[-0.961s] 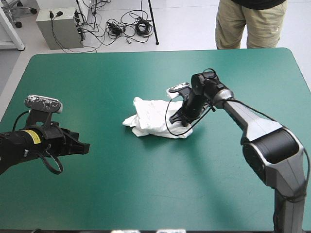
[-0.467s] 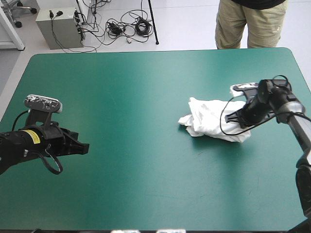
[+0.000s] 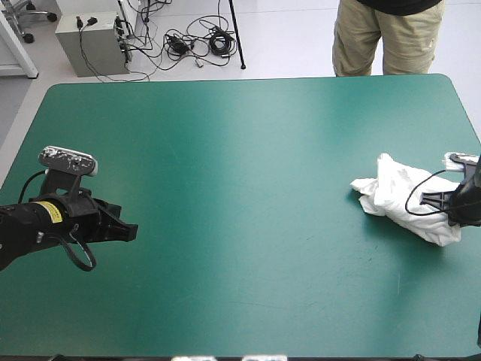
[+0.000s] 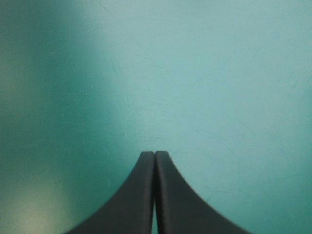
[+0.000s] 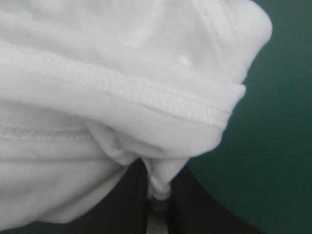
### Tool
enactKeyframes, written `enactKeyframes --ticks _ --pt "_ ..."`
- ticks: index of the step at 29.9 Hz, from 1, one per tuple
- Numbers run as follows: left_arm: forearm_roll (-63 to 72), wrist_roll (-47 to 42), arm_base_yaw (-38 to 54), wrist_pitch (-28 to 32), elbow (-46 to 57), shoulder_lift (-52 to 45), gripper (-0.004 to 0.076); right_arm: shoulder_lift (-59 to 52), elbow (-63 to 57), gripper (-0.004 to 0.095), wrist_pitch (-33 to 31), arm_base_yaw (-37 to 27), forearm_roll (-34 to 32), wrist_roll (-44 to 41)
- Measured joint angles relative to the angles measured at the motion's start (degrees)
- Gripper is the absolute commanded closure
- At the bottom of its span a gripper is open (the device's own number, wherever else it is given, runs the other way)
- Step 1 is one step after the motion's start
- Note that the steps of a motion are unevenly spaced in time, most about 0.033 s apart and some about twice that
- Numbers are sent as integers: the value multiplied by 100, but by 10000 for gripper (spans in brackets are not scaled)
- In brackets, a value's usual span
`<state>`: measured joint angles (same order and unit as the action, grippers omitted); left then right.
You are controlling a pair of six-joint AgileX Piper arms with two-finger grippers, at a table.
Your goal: Fold the cloth
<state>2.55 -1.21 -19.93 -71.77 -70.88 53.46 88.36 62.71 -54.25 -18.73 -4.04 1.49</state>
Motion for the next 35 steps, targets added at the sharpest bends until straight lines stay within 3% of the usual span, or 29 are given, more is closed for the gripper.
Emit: enactKeyframes --ticks 3,8,11,13,20,27,35 --pt "0 64 0 0 0 0 733 -28 0 854 8 -86 -12 -66" --pt "0 78 0 0 0 0 733 -34 0 479 8 -86 17 -81" --pt "0 121 0 0 0 0 733 -29 0 335 3 -86 17 -149" --pt "0 121 0 0 0 0 733 -24 0 335 -9 -86 25 -181" --pt "0 121 0 0 0 0 733 -331 0 470 -291 -86 89 -232" --pt "0 121 0 0 0 0 733 -1667 0 540 -872 -64 572 -238" --pt "0 121 0 0 0 0 733 -3217 0 688 -1461 837 1144 -116"
